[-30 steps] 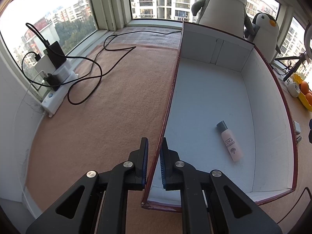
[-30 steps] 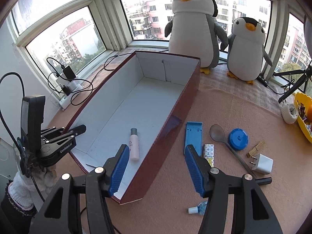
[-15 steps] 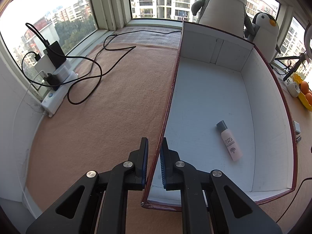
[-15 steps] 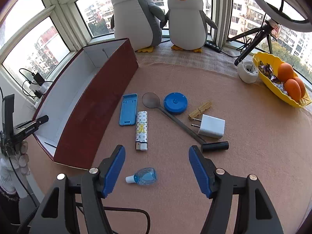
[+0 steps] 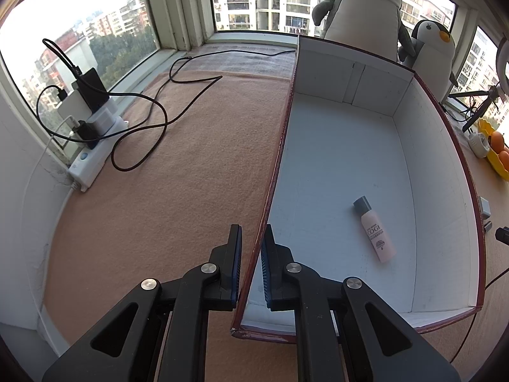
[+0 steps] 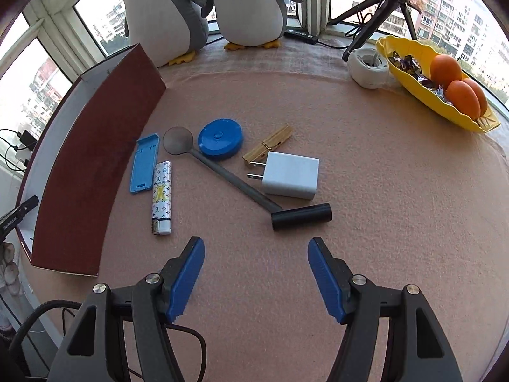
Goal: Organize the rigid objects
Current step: 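Move the right gripper to the white charger and grasp it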
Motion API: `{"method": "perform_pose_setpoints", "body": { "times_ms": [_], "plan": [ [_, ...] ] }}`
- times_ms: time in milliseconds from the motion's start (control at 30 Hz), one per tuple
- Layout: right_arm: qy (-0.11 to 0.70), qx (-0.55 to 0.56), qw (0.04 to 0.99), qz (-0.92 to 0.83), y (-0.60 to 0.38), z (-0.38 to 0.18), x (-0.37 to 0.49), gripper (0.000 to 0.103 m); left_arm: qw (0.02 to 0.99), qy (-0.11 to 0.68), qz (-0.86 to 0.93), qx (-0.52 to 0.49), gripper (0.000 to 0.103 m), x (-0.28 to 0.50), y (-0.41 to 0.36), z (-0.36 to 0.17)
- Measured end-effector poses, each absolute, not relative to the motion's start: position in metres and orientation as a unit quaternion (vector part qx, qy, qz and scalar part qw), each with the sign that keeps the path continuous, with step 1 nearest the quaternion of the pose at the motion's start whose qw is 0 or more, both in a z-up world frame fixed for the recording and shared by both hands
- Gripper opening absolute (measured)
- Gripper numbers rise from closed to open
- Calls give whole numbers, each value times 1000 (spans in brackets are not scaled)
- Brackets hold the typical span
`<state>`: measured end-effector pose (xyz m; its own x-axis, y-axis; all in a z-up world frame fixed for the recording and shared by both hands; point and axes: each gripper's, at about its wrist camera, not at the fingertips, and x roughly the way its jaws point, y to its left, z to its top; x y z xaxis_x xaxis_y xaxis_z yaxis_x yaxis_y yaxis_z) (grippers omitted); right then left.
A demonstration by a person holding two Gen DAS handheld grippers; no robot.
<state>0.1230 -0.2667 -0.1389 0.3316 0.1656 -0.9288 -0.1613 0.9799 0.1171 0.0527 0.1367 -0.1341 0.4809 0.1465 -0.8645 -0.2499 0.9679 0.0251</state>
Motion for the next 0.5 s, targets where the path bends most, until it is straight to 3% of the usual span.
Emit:
{"method": "perform_pose_setpoints", "body": {
  "times_ms": [500],
  "plan": [
    [592,15,803,67,-285,-151,191,64,858,497,119,-44,10,52,134,-133]
  ]
}}
